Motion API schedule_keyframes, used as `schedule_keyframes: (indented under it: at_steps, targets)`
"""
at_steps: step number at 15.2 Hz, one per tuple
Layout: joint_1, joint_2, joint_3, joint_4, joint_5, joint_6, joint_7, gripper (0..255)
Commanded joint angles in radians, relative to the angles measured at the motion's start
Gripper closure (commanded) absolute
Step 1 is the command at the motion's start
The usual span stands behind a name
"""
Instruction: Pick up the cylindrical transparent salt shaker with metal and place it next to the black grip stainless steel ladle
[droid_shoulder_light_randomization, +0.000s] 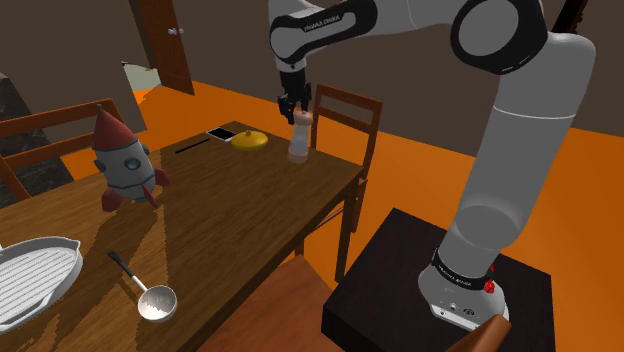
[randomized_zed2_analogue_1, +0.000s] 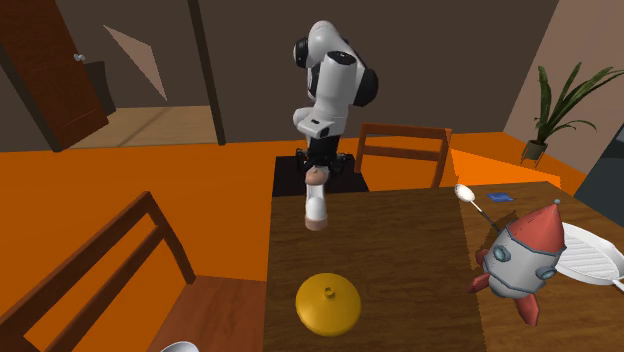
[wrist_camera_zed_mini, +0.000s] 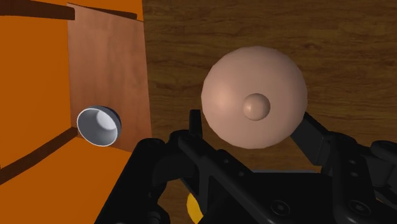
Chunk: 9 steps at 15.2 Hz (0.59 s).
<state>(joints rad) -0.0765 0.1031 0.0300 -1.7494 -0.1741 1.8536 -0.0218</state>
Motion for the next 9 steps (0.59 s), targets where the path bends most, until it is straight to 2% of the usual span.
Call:
schedule_keyframes:
  at_steps: [1, 9]
  targets:
    - [0.002, -0.002, 0.001, 0.022, 0.001, -0.025, -0.002, 255]
    - [0.003, -0.001, 0.002, 0.131, 0.005, -0.131, -0.017, 255]
